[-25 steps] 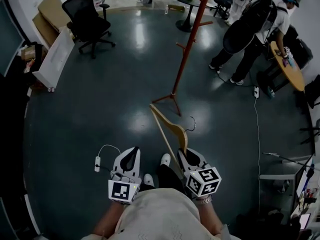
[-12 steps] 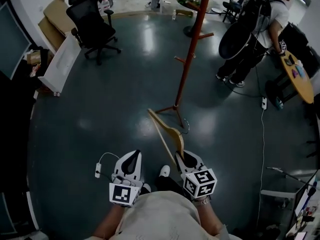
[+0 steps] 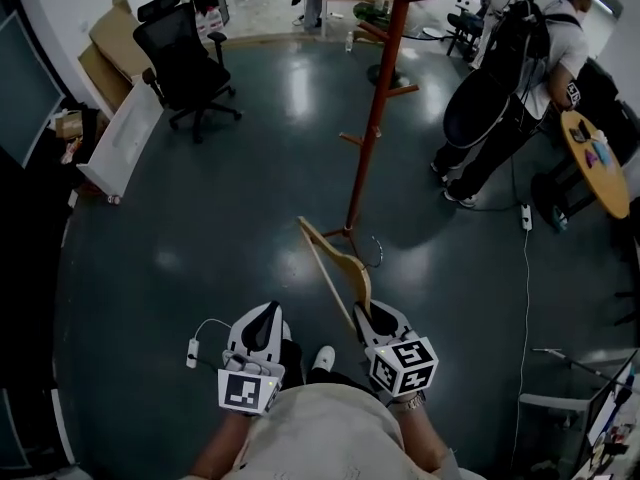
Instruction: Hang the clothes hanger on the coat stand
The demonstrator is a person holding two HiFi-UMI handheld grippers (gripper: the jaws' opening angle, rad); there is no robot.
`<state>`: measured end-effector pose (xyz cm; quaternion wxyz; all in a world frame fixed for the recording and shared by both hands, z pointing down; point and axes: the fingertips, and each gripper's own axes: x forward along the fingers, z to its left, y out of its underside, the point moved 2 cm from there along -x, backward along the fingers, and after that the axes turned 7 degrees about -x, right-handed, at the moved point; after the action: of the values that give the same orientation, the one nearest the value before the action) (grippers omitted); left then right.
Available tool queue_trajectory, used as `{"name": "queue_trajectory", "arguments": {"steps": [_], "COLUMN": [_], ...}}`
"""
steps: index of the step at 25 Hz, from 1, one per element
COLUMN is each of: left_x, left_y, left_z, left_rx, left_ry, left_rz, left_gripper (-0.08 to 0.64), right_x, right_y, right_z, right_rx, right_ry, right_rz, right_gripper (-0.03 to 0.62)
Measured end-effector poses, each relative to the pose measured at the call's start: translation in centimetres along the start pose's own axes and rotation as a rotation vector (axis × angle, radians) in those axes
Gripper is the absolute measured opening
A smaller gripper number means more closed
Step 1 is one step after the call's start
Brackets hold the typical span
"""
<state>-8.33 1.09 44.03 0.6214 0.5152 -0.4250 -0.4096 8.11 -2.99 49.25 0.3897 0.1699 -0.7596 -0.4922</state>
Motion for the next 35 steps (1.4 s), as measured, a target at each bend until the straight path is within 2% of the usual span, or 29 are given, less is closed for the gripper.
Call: {"name": "queue_trajectory", "arguments": {"steps": [6,11,16,21,26,30,35], "left_x": [3.0,8.5,13.0,18.1,23.6,26.8,30.0], "left_y": [1.2,0.2,0.3,-0.4,-1.6,-3.2,-3.7], "left_z": [0.5,-0.1,1.5,2.5,4.9,7.0,8.1], "left_rx": [-0.045,-0.085,-0.103,-0.12,-0.128,-0.139,-0.146], "left_ry": [0.05,0.115,0.16,0.211,0.229,0.258,0.308], "left_rz": [-0.008,-0.043,-0.033,-0.018,-0.036,-0.048,-0.025], "left_gripper": [0.014,0.014,0.014,0.014,0.014,0.014,0.014], "right_x": [1.5,3.0,5.3,7.4,10.9,13.8,16.1], "right_y": [-0.9,-2.2,-3.9,-7.5,-10.4,-13.1,-17.2], "right_z": [-1.4,-4.4,-6.7,-10.1,-12.6,-12.6,-13.2], "right_rx": [-0.001,0.02,-0.008,0.0,-0.023,-0.042,-0.046], "right_ry": [0.031,0.064,0.092,0.116,0.128,0.118,0.103], "right_rz": [-0.014,-0.011,0.003,-0.019,-0.009,-0.01,-0.025], "right_gripper": [0.069,0.069,0.069,0.069,0.069,0.069,0.069]}}
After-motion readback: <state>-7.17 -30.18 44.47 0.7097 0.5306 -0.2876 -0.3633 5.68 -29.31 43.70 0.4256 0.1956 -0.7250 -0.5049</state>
